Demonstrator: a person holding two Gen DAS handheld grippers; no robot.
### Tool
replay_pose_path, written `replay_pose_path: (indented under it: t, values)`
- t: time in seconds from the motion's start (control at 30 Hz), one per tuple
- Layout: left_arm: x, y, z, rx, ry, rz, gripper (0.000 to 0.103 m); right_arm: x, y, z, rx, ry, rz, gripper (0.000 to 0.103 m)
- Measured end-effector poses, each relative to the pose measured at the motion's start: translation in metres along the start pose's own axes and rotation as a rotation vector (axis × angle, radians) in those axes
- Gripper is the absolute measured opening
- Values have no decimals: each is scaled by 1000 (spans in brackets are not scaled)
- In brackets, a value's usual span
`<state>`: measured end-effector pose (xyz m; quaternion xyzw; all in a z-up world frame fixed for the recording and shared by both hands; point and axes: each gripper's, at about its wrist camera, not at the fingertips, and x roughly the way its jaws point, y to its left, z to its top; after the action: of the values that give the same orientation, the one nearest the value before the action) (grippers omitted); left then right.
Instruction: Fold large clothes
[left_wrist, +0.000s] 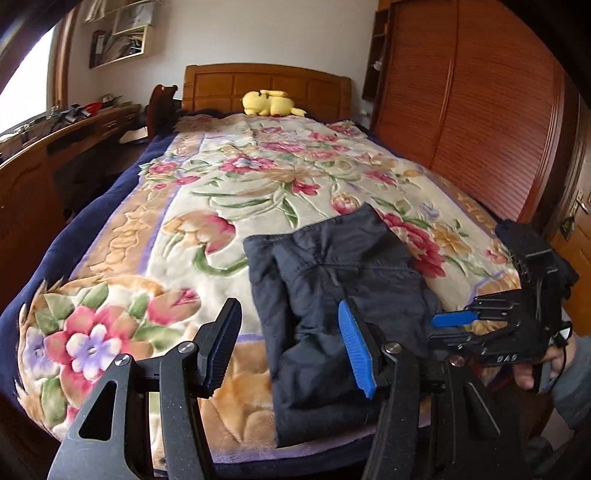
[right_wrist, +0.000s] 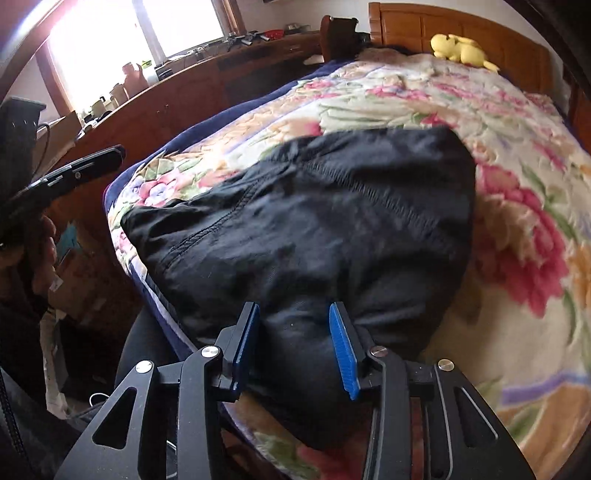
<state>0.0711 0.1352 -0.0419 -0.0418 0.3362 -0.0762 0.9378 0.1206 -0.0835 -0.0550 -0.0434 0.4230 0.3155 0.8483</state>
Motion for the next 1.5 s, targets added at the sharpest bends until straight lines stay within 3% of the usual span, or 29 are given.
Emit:
replay_pose_path:
  t: [0.23,0.43,0.53,0.83,0.97,1.17,1.5]
  values:
    - [15,-10,-10,2,59,4,56,19,0,6,-5,-3,17,41]
    - [26,-15,-19,16,101,0,56,-26,-6,7,-19,-54,-22,41]
    - [33,-14,-25,17,125,0,56,-20,-4,-7,-43,-8,-68,41]
    - [43,-9,-50,7,185,5,56,-4,-6,-13,-20,-2,-36,43]
    - [35,-6,-55,-2,185,16,56,-8,-16,3,-57,28,-24,43]
    - [31,-2,-62,-16,202,40,56,-5,-41,40,-98,11,-102,43]
    - [32,1,-68,-30,222,45,56,34,-81,81,-109,-9,-203,43]
